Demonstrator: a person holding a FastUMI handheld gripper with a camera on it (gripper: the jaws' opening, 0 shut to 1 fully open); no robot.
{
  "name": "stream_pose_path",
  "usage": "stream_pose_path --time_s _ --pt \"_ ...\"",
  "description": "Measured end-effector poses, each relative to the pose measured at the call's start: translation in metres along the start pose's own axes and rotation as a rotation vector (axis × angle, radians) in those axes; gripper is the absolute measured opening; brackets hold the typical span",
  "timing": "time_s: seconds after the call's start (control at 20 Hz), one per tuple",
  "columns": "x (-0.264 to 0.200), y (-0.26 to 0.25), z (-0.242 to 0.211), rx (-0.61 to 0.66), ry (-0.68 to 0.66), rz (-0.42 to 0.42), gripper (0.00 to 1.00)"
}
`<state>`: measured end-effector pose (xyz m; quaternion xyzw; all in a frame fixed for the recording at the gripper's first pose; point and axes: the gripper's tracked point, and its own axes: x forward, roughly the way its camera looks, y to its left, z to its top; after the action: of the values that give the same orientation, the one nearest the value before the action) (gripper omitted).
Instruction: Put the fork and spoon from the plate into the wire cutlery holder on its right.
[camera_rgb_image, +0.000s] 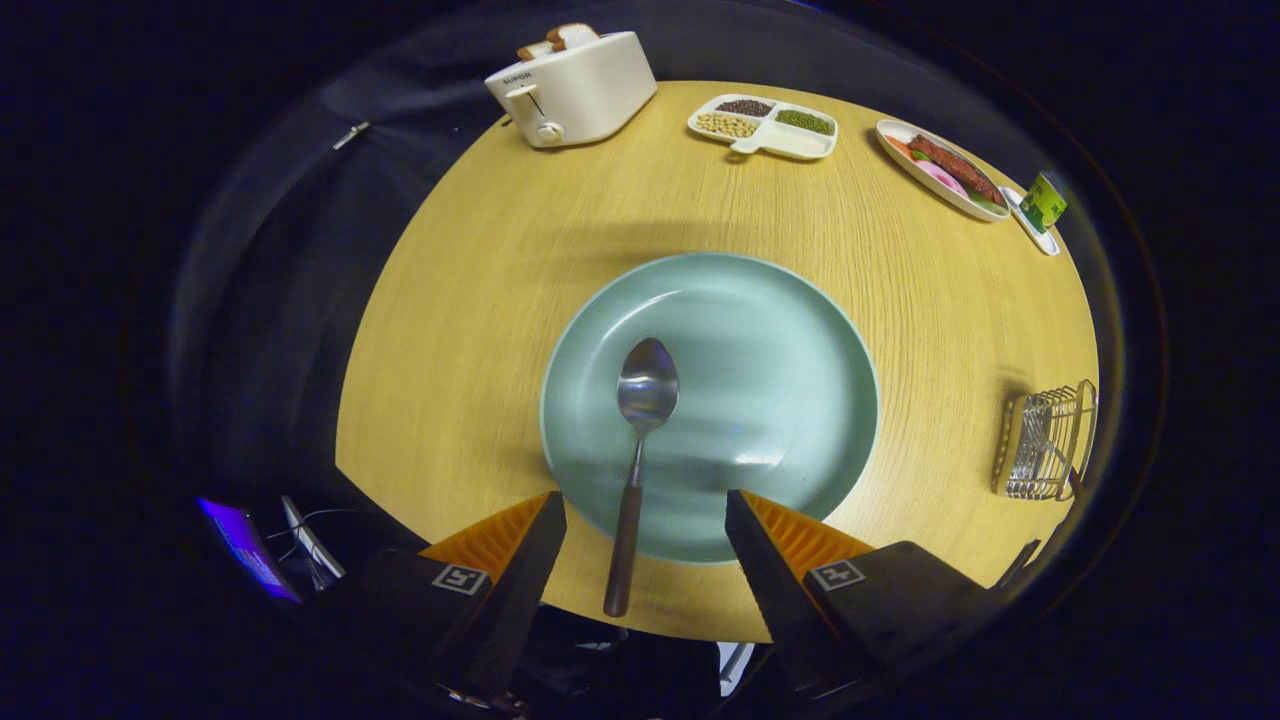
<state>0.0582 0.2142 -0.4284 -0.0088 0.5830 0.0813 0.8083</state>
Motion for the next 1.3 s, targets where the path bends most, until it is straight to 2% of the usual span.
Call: stream_pose_path --time_s 0.1,0.25,0.4,0.6,0.85,0.9,1.1,1.2,1.3 --pt "0.011 -0.003 -0.007 -0.005 0.026 -0.022 1.00" --pt "0.021 0.000 -0.010 0.013 0.056 -0.012 0.98" --pt "0.021 0.005 -0.008 0.054 0.070 0.010 0.90" --pt "0.017 0.001 -0.001 0.102 0.061 0.023 0.89" --pt "0.029 -0.004 -0.009 0.106 0.090 -0.003 0.89" --pt "0.031 -0.005 -0.011 0.107 0.091 -0.011 0.77" --pt "0.037 -0.017 -0.019 0.054 0.122 -0.047 0.43" --pt "0.042 -0.020 -0.017 0.048 0.111 -0.043 0.31" --pt "0.041 -0.017 -0.018 0.038 0.123 -0.017 0.23"
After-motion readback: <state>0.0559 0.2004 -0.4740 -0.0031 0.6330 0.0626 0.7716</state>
